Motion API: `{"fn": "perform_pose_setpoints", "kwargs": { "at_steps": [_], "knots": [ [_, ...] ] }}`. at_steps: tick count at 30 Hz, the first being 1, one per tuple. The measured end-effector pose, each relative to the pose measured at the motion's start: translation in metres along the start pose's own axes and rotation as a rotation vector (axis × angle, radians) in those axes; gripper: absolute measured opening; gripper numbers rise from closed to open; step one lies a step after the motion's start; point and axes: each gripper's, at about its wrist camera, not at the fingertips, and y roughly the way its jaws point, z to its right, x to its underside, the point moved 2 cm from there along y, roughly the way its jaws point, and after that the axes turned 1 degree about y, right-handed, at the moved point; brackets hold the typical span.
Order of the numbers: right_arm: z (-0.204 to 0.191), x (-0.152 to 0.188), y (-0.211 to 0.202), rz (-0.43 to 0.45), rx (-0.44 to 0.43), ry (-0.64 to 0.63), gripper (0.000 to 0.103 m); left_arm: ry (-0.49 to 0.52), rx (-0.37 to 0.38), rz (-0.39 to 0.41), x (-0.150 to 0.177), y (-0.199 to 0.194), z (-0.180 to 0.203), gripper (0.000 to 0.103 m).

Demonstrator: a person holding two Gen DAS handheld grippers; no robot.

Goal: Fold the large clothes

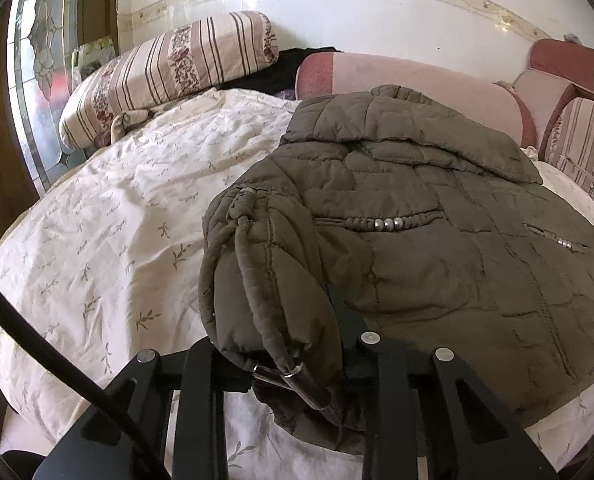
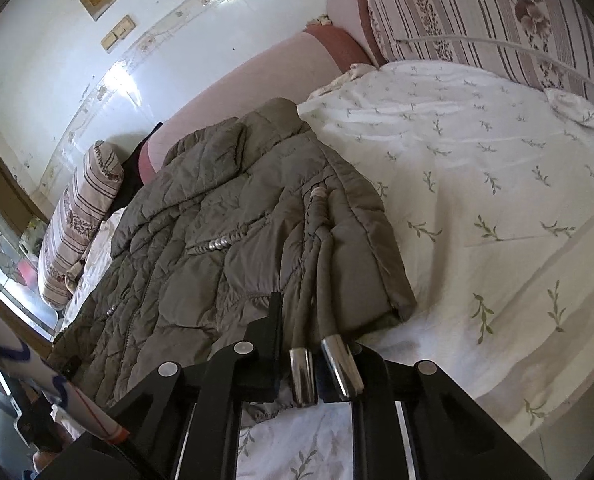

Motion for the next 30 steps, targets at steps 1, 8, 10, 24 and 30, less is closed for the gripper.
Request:
{"fn": "perform_pose_setpoints", "kwargs": {
  "at_steps": [1, 8, 10, 24, 30],
  "knots": [
    [0.000, 0.000, -0.002, 0.003, -0.003, 0.003, 0.012, 0.005, 0.003, 0.005, 0.000, -0.002, 0.000, 0.026],
    [-0.006, -0.002, -0.024, 0.021, -0.023, -0.005, 0.012, 0.026, 0.009, 0.029, 0.004, -0.021, 0.002, 0.026],
    [-0.005, 0.001, -0.030, 0.019, -0.017, -0.007, 0.012, 0.025, 0.010, 0.033, 0.005, -0.027, 0.002, 0.026],
    [0.007, 0.007, -0.014, -0.032, 0.058, -0.046, 0.013, 0.081, -0.038, 0.023, 0.014, -0.017, 0.012, 0.027],
    [0.013, 0.009, -0.013, -0.041, 0.037, -0.017, 0.021, 0.085, -0.054, 0.014, 0.018, -0.014, 0.014, 0.034]
  ]
}}
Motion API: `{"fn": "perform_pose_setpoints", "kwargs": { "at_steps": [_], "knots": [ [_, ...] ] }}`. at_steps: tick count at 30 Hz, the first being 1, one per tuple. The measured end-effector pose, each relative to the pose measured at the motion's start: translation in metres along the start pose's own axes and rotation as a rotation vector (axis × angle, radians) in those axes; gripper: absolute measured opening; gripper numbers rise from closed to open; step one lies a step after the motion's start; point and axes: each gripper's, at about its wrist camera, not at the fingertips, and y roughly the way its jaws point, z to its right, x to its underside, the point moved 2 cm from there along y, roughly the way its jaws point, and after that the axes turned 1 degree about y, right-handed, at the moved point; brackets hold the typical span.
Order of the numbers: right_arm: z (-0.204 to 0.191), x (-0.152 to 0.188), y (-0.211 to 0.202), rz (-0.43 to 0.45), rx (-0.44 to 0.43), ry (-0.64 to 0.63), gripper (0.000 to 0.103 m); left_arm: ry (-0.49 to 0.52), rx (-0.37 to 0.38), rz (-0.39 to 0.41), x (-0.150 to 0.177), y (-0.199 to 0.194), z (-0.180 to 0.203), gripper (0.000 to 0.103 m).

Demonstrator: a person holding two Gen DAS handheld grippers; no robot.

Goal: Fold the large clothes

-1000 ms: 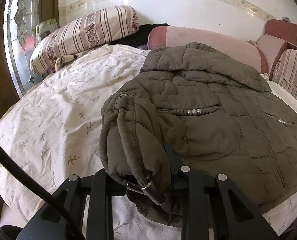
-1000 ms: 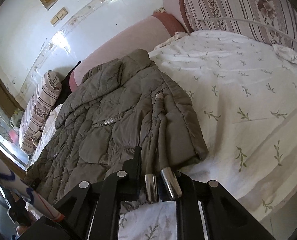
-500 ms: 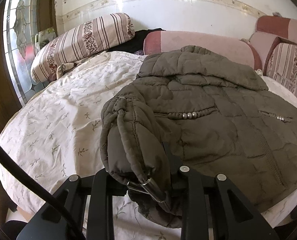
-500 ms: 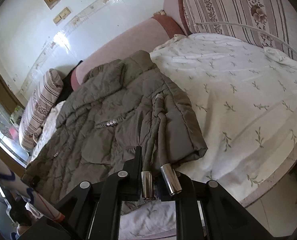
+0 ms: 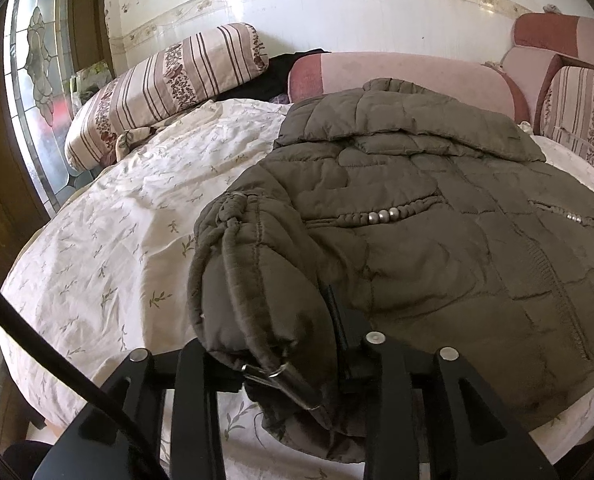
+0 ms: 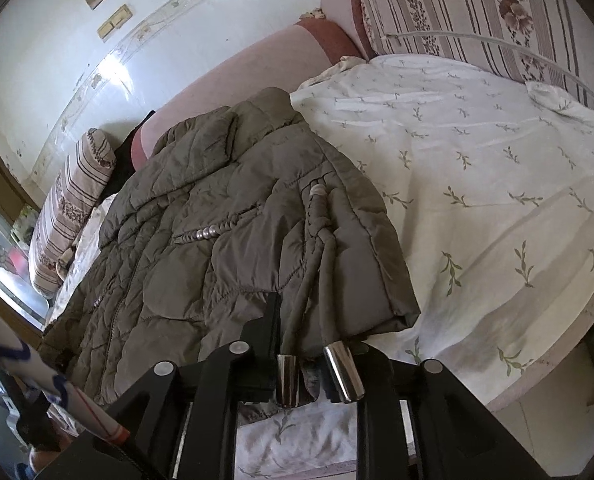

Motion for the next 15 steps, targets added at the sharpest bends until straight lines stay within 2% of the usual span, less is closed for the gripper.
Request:
{"fn": "perform_pose_setpoints", "kwargs": {
  "at_steps": [3, 6, 10, 15],
  "knots": [
    [0.0017, -0.0009, -0.0002, 0.000, -0.015, 0.016, 0.021, -0.009, -0.007, -0.008, 0.0013, 0.0020, -0.0006, 0.041],
    [0.0021, -0.0006, 0.0013, 0.000, -0.021, 0.022, 0.021, -0.012, -0.005, -0.011, 0.0023, 0.0031, -0.0016, 0.041],
    [-0.0002, -0.0002, -0.0005, 0.011, -0.013, 0.007, 0.017, -0.010, -0.003, -0.001, 0.0020, 0.0019, -0.0024, 0.035],
    [-0.0024, 0.0003, 0.0005, 0.013, 0.000, -0.004, 0.017, -0.010, 0.001, -0.001, 0.0026, 0.0011, -0.0033, 0.033]
  ]
}}
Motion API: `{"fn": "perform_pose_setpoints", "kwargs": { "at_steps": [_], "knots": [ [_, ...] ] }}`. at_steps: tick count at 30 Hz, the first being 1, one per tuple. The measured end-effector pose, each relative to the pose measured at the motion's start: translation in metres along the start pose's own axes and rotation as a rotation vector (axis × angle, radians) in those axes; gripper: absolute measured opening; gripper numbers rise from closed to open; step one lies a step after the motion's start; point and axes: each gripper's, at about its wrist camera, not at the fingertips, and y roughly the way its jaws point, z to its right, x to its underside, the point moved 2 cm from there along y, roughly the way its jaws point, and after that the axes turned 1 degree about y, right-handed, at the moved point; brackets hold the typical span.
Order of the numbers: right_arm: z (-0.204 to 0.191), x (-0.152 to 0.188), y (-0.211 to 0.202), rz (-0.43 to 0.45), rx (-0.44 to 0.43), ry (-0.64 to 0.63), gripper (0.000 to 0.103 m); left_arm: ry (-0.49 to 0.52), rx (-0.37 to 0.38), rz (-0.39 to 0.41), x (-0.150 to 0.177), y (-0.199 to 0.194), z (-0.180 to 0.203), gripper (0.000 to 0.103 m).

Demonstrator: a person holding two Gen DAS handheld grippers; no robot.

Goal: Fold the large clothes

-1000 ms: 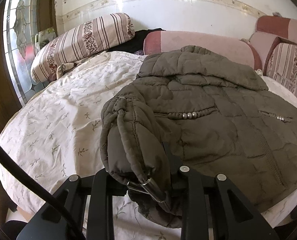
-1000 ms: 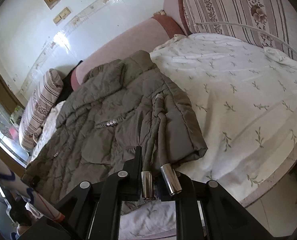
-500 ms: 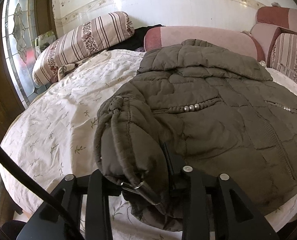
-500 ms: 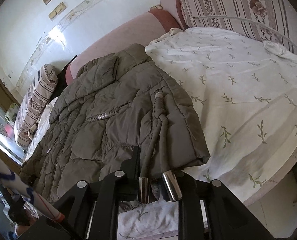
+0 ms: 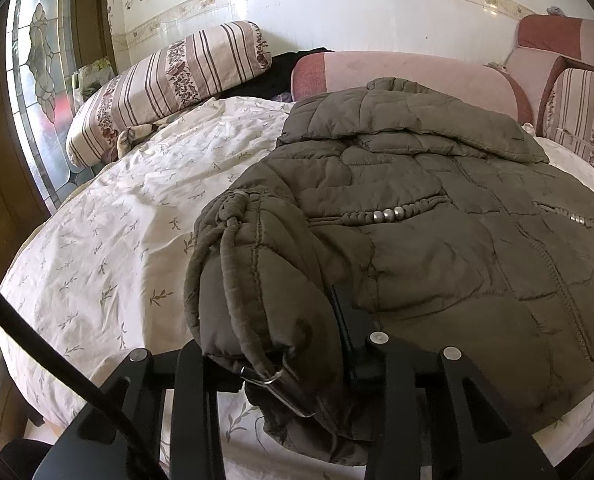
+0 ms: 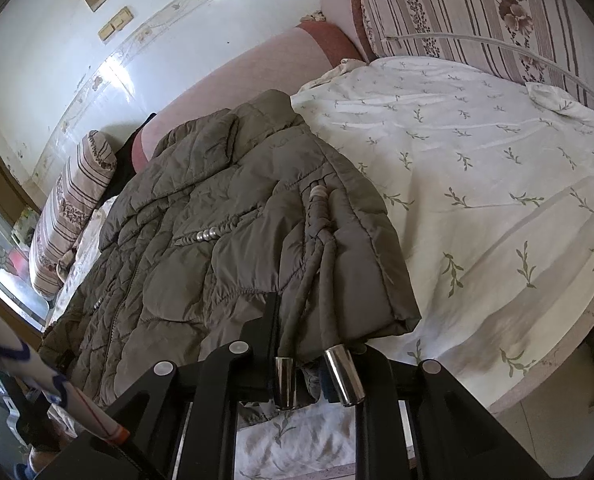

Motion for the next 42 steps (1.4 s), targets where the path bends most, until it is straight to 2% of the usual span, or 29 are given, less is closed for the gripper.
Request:
{"fn": "perform_pose_setpoints", "kwargs": {
  "at_steps": [16, 28, 42],
  "knots": [
    [-0.003, -0.002, -0.005, 0.021, 0.001, -0.017, 0.013, 0.000, 0.015, 0.027, -0.002, -0.006, 0.000, 0.028],
    [-0.010, -0.009, -0.029, 0.057, -0.042, -0.019, 0.012, -0.003, 0.043, 0.083, -0.010, -0.033, -0.002, 0.026],
    [-0.007, -0.018, -0.048, 0.070, -0.078, -0.030, 0.012, -0.016, 0.064, 0.099, -0.013, -0.048, -0.007, 0.026]
  ]
}}
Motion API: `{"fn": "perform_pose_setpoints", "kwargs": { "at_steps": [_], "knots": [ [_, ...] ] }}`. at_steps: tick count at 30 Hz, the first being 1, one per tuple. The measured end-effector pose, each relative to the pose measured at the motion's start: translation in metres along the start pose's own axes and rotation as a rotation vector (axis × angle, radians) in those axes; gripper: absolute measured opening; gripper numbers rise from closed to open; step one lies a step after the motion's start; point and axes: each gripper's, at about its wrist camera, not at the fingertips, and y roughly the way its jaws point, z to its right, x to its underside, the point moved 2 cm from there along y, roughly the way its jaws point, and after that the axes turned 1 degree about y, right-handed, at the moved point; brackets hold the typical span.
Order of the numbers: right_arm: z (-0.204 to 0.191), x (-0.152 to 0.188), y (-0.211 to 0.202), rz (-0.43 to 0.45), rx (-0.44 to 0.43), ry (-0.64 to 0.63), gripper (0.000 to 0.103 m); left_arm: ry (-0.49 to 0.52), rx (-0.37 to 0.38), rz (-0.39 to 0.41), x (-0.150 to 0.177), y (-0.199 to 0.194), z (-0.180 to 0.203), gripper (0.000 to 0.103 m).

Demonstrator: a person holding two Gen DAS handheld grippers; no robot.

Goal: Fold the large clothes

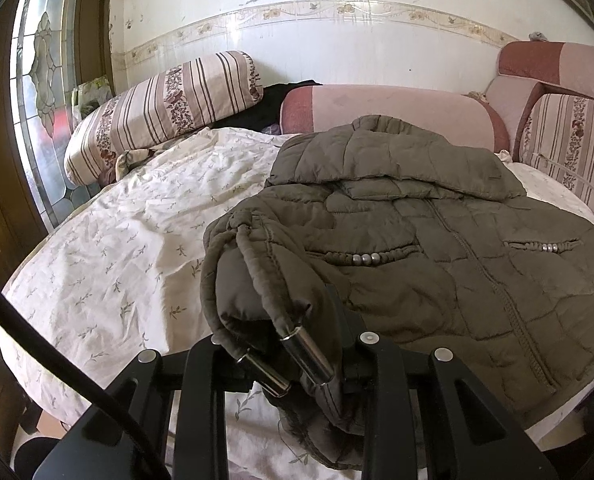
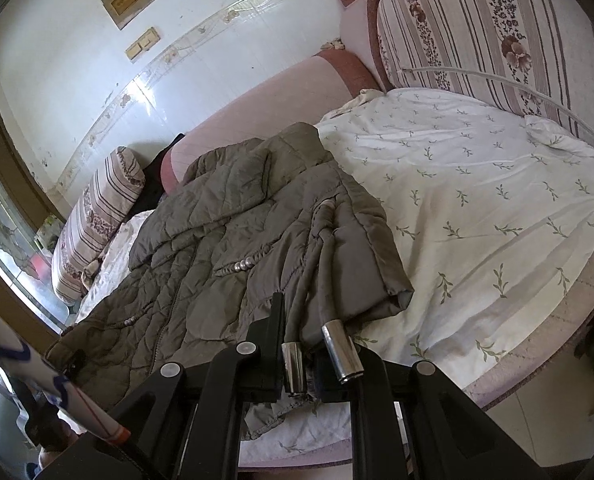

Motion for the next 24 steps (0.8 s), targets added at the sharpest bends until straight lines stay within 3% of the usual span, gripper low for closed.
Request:
{"fn": "perform_pose_setpoints", "kwargs": {
  "at_steps": [24],
  "knots": [
    [-0.005, -0.011, -0.026, 0.031, -0.043, -0.025, 0.012, -0.017, 0.052, 0.032, -0.017, -0.027, -0.003, 0.026]
  ]
}}
